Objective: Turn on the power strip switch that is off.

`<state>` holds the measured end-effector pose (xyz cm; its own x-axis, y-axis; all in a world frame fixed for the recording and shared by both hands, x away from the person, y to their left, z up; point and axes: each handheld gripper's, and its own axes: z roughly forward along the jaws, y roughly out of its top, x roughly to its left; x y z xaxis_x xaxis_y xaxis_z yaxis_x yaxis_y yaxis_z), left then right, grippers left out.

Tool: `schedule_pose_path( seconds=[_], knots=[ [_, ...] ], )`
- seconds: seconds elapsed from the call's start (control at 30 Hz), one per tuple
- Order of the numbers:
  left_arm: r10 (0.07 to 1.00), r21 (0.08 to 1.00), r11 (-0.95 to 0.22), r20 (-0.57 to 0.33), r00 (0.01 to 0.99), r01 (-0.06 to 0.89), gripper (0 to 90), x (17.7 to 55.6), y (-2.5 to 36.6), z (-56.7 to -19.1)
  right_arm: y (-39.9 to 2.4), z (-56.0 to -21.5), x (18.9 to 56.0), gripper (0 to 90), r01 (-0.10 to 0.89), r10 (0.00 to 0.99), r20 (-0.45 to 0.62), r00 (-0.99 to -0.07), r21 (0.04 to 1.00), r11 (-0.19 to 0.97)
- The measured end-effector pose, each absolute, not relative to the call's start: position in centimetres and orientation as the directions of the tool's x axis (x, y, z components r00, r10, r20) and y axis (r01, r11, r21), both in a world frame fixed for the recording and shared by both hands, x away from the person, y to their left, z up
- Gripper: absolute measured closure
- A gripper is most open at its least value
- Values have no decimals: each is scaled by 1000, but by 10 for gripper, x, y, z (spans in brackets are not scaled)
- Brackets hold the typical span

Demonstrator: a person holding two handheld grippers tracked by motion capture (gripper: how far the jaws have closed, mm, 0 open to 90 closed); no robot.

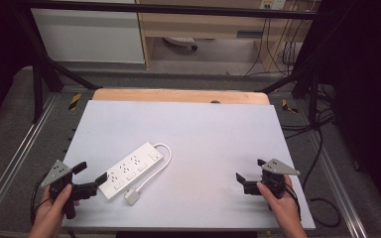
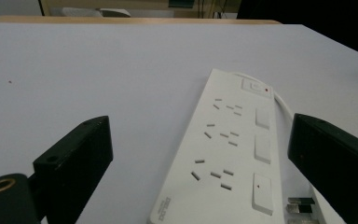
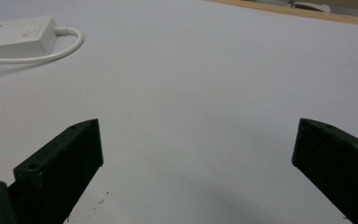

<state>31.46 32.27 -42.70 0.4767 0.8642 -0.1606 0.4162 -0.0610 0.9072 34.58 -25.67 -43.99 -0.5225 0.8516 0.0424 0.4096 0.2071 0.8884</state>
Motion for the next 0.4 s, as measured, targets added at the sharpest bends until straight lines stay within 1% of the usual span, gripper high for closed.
schedule_pose_path(
  seconds=[0.1,0.2,0.27,0.33,0.4],
  knots=[
    [862,895,-76,-162,480,439,67,311,318,-432,-256,-441,347,25,417,856,37,-516,884,213],
    [857,886,-144,-110,503,440,66,307,310,-434,-254,-444,349,29,433,867,29,-498,874,220],
    [851,881,-163,-101,515,443,66,306,306,-435,-254,-446,351,30,444,873,23,-487,868,224],
    [854,882,-170,-91,513,439,64,305,305,-434,-254,-450,353,30,474,886,19,-462,851,228],
    [858,887,-147,-105,502,438,64,306,306,-433,-252,-457,356,28,519,900,22,-435,823,230]
  ],
)
